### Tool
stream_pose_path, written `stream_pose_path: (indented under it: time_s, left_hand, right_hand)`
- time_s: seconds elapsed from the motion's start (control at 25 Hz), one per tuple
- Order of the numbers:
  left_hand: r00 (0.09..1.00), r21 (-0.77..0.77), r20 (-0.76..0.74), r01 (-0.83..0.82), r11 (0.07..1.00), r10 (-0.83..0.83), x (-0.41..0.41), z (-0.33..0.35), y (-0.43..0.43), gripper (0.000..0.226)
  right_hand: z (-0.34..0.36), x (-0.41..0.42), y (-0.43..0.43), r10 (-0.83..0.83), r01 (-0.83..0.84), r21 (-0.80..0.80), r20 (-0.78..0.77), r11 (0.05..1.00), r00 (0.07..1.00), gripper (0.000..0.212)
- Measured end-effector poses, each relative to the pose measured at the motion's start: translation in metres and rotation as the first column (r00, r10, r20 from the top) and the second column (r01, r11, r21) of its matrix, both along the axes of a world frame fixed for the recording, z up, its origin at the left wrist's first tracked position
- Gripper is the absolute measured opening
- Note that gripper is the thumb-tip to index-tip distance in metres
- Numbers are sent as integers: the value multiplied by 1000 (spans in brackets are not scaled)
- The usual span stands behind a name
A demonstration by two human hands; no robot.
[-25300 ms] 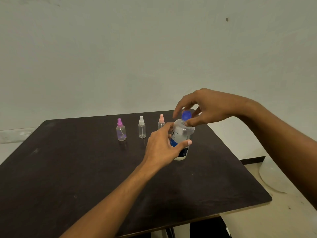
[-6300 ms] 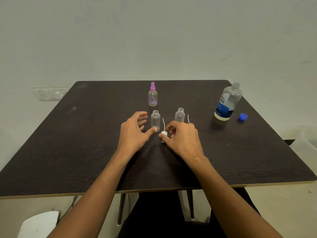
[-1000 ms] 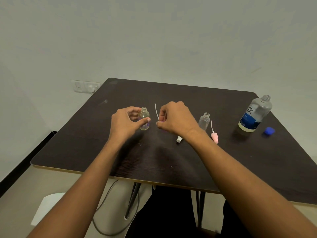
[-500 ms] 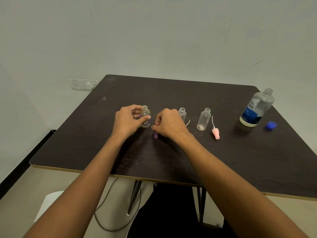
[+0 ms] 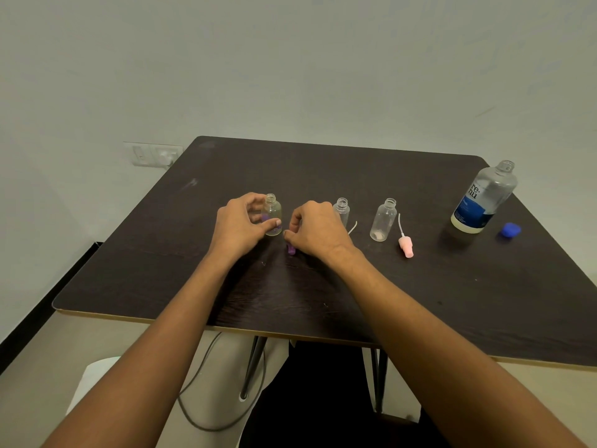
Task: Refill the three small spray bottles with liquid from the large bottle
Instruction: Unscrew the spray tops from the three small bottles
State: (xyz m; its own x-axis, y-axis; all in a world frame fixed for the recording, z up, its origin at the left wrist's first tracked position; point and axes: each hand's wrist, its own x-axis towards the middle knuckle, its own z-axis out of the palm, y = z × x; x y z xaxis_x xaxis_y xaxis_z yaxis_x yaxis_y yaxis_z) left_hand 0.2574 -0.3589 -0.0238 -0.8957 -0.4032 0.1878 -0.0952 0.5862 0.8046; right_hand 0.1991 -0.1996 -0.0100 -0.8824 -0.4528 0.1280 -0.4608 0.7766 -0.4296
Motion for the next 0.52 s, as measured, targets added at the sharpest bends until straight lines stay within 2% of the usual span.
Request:
stream_pose_path:
  time_s: [0.2,0.52]
  left_hand:
    - [1000,-32,-1,10,999,-10,0,-1,-1,78]
    - [1000,1,-4,25,1000,-25,5,-3,-4,83]
  right_hand:
    - [-1,0,3,12,-12,-13,-17,1000,1000,16]
    - [3,2,7,48,-49,-10,-53,999,997,24]
